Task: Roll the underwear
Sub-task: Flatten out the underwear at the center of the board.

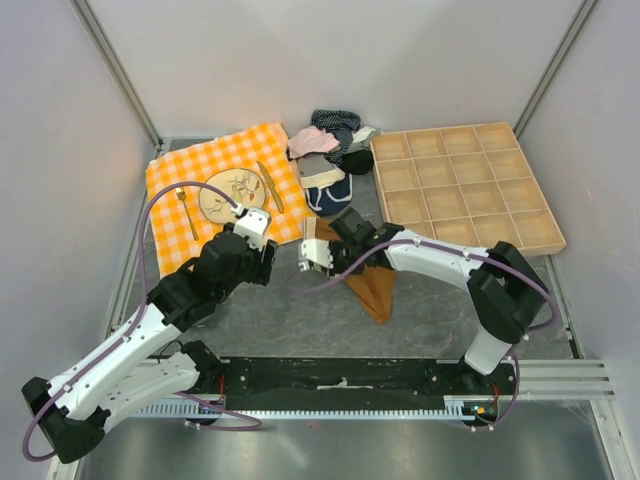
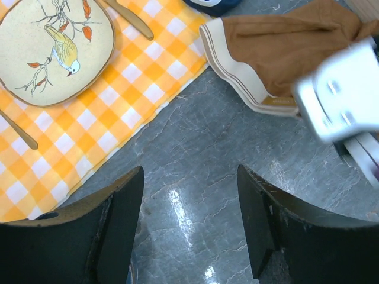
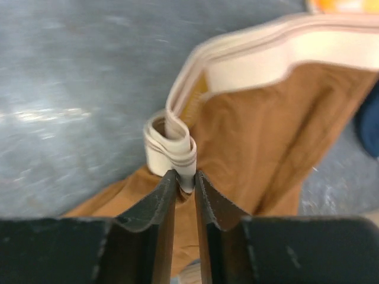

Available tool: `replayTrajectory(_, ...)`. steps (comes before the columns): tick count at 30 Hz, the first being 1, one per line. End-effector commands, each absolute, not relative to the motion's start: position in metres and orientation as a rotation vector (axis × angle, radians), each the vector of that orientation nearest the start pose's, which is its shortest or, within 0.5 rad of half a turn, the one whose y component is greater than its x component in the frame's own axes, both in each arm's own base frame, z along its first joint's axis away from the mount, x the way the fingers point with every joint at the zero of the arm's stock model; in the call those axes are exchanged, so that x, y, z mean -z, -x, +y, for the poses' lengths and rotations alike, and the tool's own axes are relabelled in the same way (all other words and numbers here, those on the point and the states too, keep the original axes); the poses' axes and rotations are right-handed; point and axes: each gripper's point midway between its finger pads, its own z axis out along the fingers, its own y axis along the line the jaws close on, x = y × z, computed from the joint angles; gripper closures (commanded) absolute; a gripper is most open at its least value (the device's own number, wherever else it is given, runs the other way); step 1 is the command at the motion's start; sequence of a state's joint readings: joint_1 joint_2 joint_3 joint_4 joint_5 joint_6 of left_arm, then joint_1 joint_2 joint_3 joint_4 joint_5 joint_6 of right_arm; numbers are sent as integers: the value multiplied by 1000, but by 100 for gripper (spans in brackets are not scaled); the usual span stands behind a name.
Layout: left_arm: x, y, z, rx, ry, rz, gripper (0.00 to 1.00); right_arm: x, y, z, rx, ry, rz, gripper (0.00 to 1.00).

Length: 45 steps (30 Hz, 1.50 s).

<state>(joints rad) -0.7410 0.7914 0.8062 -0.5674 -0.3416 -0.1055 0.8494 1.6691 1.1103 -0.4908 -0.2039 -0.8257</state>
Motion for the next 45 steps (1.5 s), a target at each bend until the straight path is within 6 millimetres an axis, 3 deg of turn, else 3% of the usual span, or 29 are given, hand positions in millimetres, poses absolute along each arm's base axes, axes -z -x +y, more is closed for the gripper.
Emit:
replayTrajectory(1, -217, -236, -132, 127, -450, 1964, 29, -67, -311, 290, -68, 1715, 1855, 71)
replayTrajectory(5, -218, -236, -131, 132, -444, 1957, 28, -89, -339, 274, 28, 1578, 1872, 58)
replayTrajectory(9, -219, -236, -132, 137, -449, 1955, 28, -113, -337, 273, -27, 1556, 1825, 55)
replayTrajectory(11, -219, -236, -132, 137, -451, 1954, 28, -123, -321, 277, -112, 1598, 1788, 54)
replayTrajectory(13, -220, -235, -132, 140, -447, 1951, 28, -128, -294, 294, -315, 1667, 1724, 54)
replayTrajectory(16, -221, -235, -132, 145, -448, 1946, 28, -136, -229, 307, -684, 1858, 1565, 54)
replayTrajectory(19, -221, -235, -133, 149, -453, 1946, 28, -120, -192, 309, -805, 1957, 1553, 54)
replayTrajectory(21, -221, -235, -133, 149, -455, 1945, 28, -100, -181, 308, -753, 2030, 1579, 54)
replayTrajectory(23, -221, -235, -133, 149, -453, 1944, 28, -84, -181, 305, -691, 2057, 1632, 54)
replayTrajectory(27, -222, -234, -131, 141, -449, 1942, 28, -68, -170, 303, -693, 2096, 1667, 56)
replayTrajectory(33, -221, -235, -131, 140, -450, 1943, 28, -48, -174, 295, -591, 2106, 1734, 55)
replayTrajectory(38, -220, -235, -132, 142, -455, 1947, 28, -37, -212, 291, -350, 1986, 1833, 53)
replayTrajectory(42, -220, -235, -132, 141, -454, 1947, 28, -42, -239, 288, -257, 1887, 1873, 50)
replayTrajectory(45, -219, -235, -132, 141, -457, 1951, 28, -42, -244, 284, -252, 1863, 1889, 48)
